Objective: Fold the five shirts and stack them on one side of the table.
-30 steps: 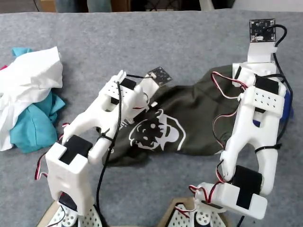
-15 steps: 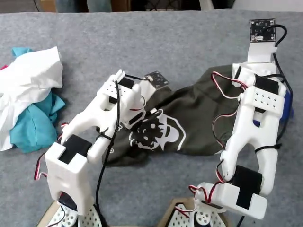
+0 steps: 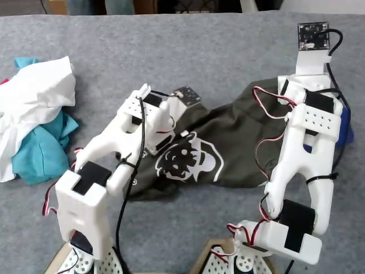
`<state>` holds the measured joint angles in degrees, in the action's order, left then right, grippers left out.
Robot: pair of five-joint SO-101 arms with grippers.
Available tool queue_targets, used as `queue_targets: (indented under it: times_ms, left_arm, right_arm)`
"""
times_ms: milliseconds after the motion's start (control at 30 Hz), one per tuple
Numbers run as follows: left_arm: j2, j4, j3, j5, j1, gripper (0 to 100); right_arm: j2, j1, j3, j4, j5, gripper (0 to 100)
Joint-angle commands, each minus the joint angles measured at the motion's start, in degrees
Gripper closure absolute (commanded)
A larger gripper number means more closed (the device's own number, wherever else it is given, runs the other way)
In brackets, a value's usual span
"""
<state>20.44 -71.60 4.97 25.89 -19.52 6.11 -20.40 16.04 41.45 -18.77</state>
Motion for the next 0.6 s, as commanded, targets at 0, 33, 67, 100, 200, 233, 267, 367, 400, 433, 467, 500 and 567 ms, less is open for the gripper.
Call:
queue_targets:
  times_ms: [0, 33, 67, 100, 200, 233, 267, 367, 400, 433, 467, 500, 567]
  left_arm:
    - [0.53, -0.26, -2.07, -0.44, 0.40, 90]
    - [0.62, -0.18, -2.07, -0.53, 0.31, 90]
    - [0.70, -0.18, -2.07, -0.53, 0.22, 90]
    - [0.88, -0.18, -2.07, -0.70, 0.13, 90]
    - [1.05, 1.41, -1.89, -2.90, 0.48, 90]
    - [1.05, 1.85, -1.80, -3.34, 0.84, 90]
    - [0.97, 2.11, -1.98, -3.60, 1.19, 91]
    - [0.62, 1.85, -3.56, -4.04, 1.71, 98]
    - [0.62, 1.67, -4.35, -4.04, 1.80, 97]
    - [0.62, 0.79, -5.58, -4.04, 2.15, 97]
    - [0.62, -0.18, -6.90, -4.04, 2.33, 97]
    - [0.53, -1.41, -8.84, -4.13, 2.59, 97]
    - [0.53, -4.48, -13.32, -4.13, 3.03, 97]
  right_arm:
    - [0.40, 0.97, -2.59, -1.14, -0.18, 97.0]
    - [0.40, 0.97, -2.59, -1.14, -0.18, 97.0]
    - [0.40, 0.97, -2.59, -1.14, -0.18, 97.0]
    - [0.48, 0.97, -2.59, -1.14, -0.18, 97.0]
    - [0.57, 0.97, -2.59, -1.14, -0.18, 97.0]
    - [0.66, 0.97, -2.59, -1.14, -0.18, 97.0]
    - [0.66, 0.97, -2.59, -1.14, -0.18, 97.0]
    - [0.75, 0.88, -2.59, -1.14, -0.18, 97.0]
    - [0.75, 0.88, -2.59, -1.14, -0.18, 97.0]
    - [0.75, 0.79, -2.68, -1.05, -0.18, 97.0]
    - [0.75, 0.79, -2.77, -0.97, -0.18, 97.0]
    - [0.75, 0.79, -2.86, -0.97, -0.18, 97.0]
    - [0.84, 0.70, -2.95, -0.88, -0.09, 97.0]
